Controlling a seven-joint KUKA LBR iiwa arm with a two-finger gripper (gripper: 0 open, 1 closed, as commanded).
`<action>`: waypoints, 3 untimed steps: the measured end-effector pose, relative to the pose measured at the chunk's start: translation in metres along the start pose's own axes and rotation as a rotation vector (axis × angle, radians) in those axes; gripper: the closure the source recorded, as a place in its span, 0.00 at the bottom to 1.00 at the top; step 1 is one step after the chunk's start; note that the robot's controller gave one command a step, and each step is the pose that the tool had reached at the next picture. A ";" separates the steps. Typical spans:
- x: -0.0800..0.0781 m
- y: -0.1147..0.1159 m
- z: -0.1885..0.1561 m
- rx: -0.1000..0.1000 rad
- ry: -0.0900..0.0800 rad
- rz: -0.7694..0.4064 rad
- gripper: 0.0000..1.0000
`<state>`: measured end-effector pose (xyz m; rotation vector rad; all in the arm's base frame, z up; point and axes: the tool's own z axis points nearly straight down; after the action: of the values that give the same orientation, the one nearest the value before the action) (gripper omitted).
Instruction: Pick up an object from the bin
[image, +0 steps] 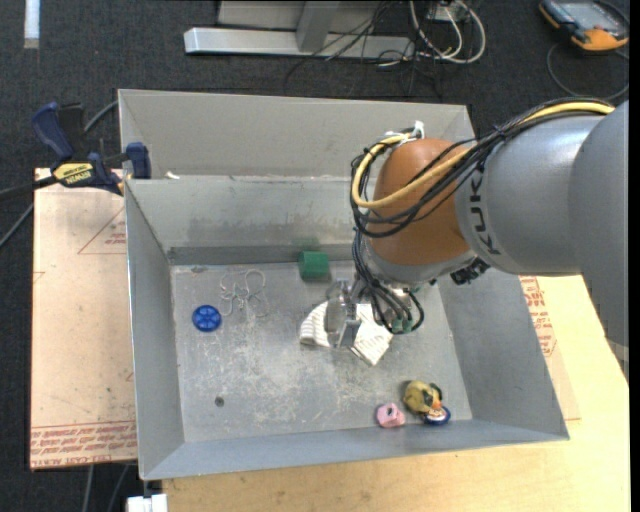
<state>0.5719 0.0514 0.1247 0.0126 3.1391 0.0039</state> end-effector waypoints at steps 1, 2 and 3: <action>0.000 0.000 0.000 0.000 0.000 0.000 0.00; 0.000 0.000 0.000 0.000 0.000 0.000 1.00; 0.000 0.000 0.000 0.000 0.000 0.000 0.00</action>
Offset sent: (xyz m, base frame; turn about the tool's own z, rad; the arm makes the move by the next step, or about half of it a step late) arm 0.0000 0.0000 0.0000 0.0000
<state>0.5719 0.0513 0.1247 0.0127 3.1391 0.0039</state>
